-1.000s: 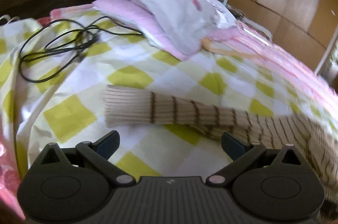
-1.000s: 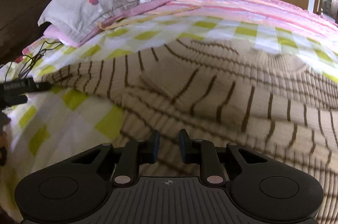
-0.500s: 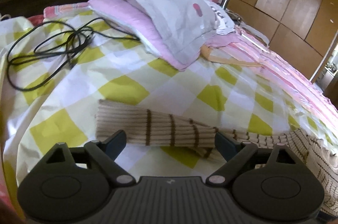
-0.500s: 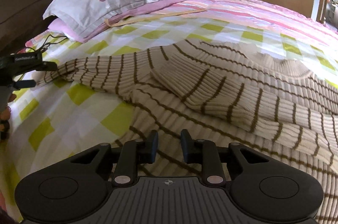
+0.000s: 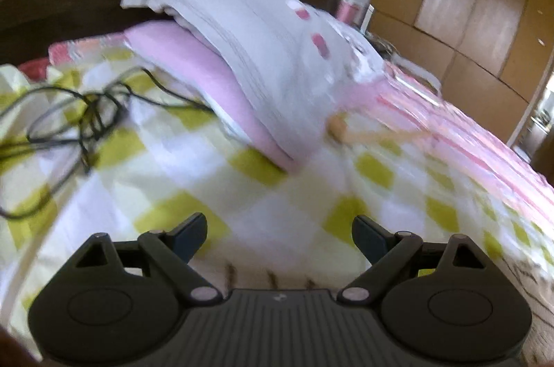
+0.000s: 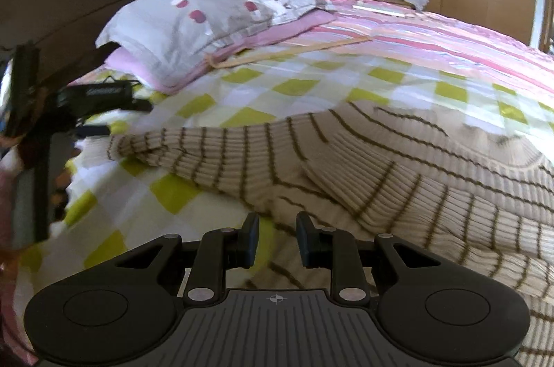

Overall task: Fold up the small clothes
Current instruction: 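Grasp the striped sweater sleeve cuff with the right gripper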

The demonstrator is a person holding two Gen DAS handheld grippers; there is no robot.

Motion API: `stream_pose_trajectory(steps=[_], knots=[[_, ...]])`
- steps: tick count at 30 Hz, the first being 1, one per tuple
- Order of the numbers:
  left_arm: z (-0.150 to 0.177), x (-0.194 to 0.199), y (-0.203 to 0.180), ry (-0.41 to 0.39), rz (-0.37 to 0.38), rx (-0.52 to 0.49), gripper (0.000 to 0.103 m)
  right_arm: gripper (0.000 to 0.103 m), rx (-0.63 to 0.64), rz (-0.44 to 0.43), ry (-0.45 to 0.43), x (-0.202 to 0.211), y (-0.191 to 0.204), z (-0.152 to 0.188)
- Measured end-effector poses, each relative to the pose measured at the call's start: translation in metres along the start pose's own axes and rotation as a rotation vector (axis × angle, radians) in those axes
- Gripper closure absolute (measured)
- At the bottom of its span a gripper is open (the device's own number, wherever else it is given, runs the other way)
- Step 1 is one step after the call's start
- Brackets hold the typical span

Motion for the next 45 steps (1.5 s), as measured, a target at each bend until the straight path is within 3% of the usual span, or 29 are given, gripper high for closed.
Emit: stream_pose_trajectory(steps=[4,13,19,23,27,31,34,40,45], knots=[[-0.002,0.005,0.026,-0.04,-0.029,0.071,0.007,0.079,0.081,-0.035,0.024,-0.019,0.029,-0.001],[-0.002,0.037,0.056,-0.116,-0.058,0.089,0.007,0.079,0.229,-0.185,0.099,-0.083,0.114,-0.012],[0.004,0.03,0.083,-0.107,-0.063,0.159,0.007,0.079,0.271,-0.273,0.221,-0.127,0.152,-0.02],[0.006,0.03,0.1,-0.125,-0.068,0.218,0.007,0.079,0.258,-0.287,0.207,-0.146,0.165,-0.037],[0.008,0.031,0.109,-0.139,-0.063,0.262,0.007,0.079,0.093,-0.319,0.156,-0.159,0.168,-0.072],[0.009,0.028,0.106,-0.129,-0.053,0.255,0.007,0.078,-0.036,-0.268,0.088,-0.173,0.162,-0.1],[0.009,0.027,0.101,-0.126,-0.051,0.233,0.007,0.077,-0.007,-0.218,0.079,-0.175,0.159,-0.103],[0.009,0.031,0.102,-0.14,-0.071,0.237,0.007,0.077,0.192,-0.251,0.1,-0.158,0.176,-0.076],[0.011,0.03,0.109,-0.138,-0.085,0.264,0.007,0.075,0.245,-0.265,0.15,-0.172,0.194,-0.057]])
Point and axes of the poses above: each gripper's, at about its wrist camera, not at the fingertips, and x roughly against the way its jaws point, y to its left, z to its underside, the point moved 4 cm from there along -x, roughly the way its jaws point, and after that the axes turned 15 degrees about -x, right-handed, at the moved point
